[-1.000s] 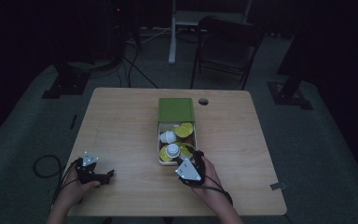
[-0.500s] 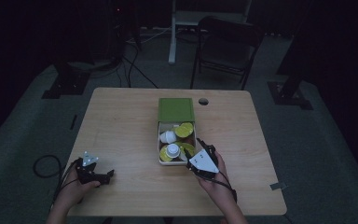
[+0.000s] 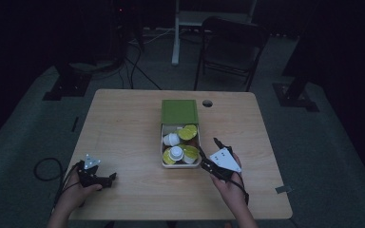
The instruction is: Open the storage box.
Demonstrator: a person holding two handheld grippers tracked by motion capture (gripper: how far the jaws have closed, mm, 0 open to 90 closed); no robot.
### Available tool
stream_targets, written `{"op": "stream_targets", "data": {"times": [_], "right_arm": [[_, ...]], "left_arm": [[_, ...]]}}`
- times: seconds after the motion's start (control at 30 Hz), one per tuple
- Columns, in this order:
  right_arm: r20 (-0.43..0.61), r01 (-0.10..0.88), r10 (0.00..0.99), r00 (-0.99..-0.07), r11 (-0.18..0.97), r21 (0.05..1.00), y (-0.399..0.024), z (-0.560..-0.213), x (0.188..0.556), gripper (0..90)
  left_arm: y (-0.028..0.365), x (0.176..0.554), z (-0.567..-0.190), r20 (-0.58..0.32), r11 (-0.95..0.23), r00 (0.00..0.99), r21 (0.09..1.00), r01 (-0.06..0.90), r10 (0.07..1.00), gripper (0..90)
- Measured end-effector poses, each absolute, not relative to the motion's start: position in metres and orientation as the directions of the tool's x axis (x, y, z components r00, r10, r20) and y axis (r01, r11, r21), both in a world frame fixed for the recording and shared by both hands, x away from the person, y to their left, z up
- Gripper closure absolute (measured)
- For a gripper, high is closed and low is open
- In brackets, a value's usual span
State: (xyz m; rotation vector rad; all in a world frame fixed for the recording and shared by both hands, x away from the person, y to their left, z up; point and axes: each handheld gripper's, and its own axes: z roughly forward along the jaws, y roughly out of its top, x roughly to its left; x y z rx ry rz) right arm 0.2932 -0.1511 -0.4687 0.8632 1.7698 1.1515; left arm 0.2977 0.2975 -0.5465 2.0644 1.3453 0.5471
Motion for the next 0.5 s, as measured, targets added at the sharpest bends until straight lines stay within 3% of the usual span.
{"op": "stream_targets", "data": {"times": [0.5], "right_arm": [[-0.207, 0.18, 0.927, -0.314, 0.272, 0.945, -0.188, -0.48, 0.299, 30.9]], "left_arm": [[0.297, 0.298, -0.546, 0.013, -0.299, 0.399, 0.683, 0.666, 0.917, 0.3]]}}
